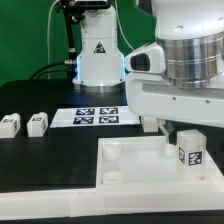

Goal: Assemble one leg

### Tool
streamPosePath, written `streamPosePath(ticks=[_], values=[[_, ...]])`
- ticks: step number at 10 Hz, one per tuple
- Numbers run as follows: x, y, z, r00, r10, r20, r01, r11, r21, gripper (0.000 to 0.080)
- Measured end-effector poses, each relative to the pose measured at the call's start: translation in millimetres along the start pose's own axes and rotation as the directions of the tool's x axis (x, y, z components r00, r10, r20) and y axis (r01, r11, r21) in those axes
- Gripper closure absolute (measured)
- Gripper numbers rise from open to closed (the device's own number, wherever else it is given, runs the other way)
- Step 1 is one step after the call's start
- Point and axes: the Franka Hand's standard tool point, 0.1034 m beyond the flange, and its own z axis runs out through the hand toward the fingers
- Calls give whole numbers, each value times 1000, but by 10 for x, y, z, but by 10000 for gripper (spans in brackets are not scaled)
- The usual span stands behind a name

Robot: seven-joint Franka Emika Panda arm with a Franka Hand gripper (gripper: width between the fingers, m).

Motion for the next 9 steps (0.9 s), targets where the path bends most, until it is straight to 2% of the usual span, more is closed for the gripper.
streamPosePath(ticks=[2, 4, 6, 7, 8, 9], values=[[103, 103, -28, 948, -318, -13, 318, 948, -14, 151], [141, 89, -33, 927, -374, -39, 374, 927, -14, 151], [137, 87, -30, 950, -310, -39, 310, 951, -12, 413], [134, 83, -28, 965, -259, -39, 259, 966, -9, 413], [130, 77, -26, 986, -160, -39, 160, 987, -3, 509], [121, 64, -22, 999, -36, -36, 36, 999, 9, 509]])
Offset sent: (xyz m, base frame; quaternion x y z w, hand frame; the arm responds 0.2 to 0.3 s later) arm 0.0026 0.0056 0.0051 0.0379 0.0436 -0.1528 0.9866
